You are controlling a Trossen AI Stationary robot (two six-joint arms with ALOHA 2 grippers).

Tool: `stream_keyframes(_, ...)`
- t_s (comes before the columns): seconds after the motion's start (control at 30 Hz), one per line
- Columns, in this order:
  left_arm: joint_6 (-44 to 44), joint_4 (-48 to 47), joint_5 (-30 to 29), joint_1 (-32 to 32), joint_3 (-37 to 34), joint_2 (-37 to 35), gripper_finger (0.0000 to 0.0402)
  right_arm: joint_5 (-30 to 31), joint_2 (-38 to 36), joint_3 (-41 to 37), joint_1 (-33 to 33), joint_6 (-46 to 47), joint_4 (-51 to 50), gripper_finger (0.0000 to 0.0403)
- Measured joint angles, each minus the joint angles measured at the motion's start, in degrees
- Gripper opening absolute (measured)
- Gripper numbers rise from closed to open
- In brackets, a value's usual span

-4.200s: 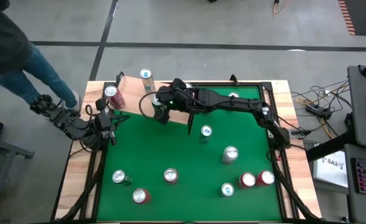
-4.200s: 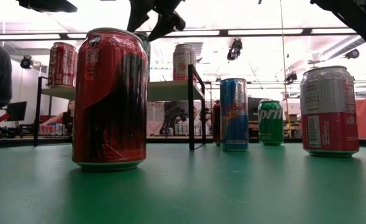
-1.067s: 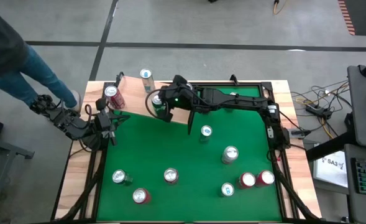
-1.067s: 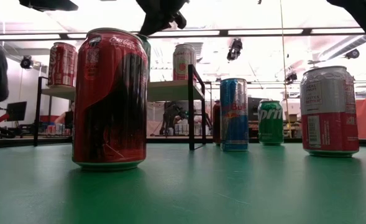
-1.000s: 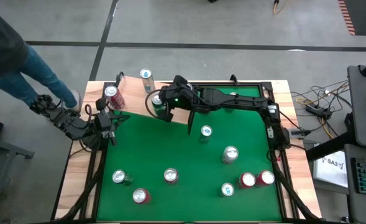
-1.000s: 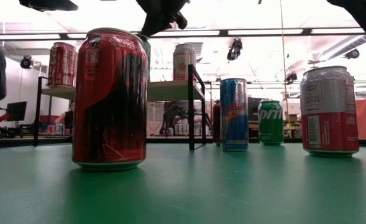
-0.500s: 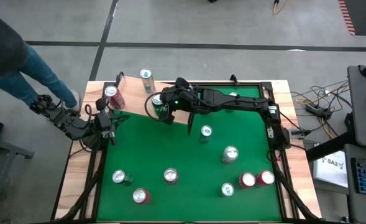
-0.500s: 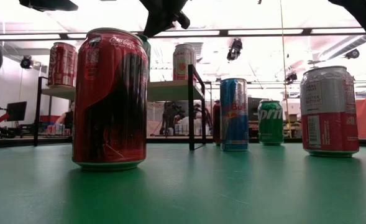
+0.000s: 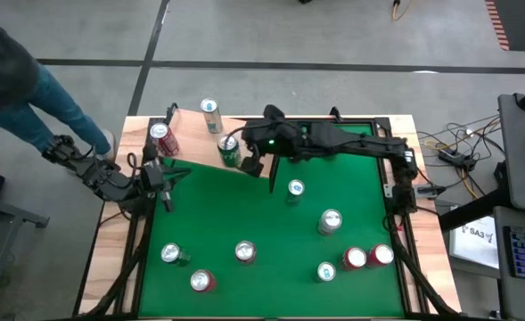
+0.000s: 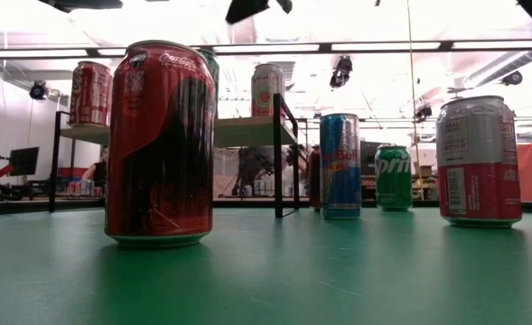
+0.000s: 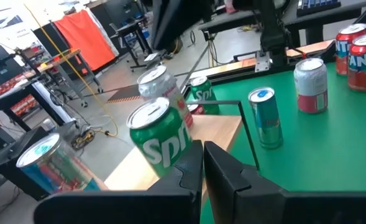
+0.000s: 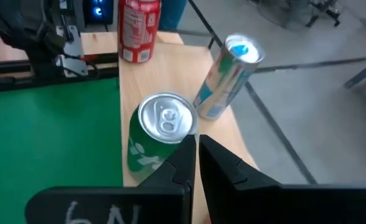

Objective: Place canned beverage on shelf
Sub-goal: Put the green soda can on the shelf

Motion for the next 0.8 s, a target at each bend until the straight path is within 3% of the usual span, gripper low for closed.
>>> stream_keyframes(0.2, 3.12, 5.94, 0.24, 4.72, 0.02, 4.22, 0.0, 0.0, -4.66, -2.01, -0.02, -2.82, -1.35, 0.0013)
stream_keyframes(0.47, 2.6, 7.56, 12.59, 20.31, 0.02, 9.81, 0.0, -0.03, -10.77, -9.53, -0.02, -2.96, -0.25, 0.0013)
stream_keyframes(0.63, -1.06, 5.23, 13.2, 28.96, 0.02, 12.4, 0.0, -0.03, -14.21, -16.03, -0.02, -2.97, 4.12, 0.0013)
stream_keyframes(0.8, -3.16, 5.71, 16.21, 33.1, 0.04, 14.87, 0.0, 0.0, -16.66, -21.95, -0.02, -2.83, 7.91, 0.0013)
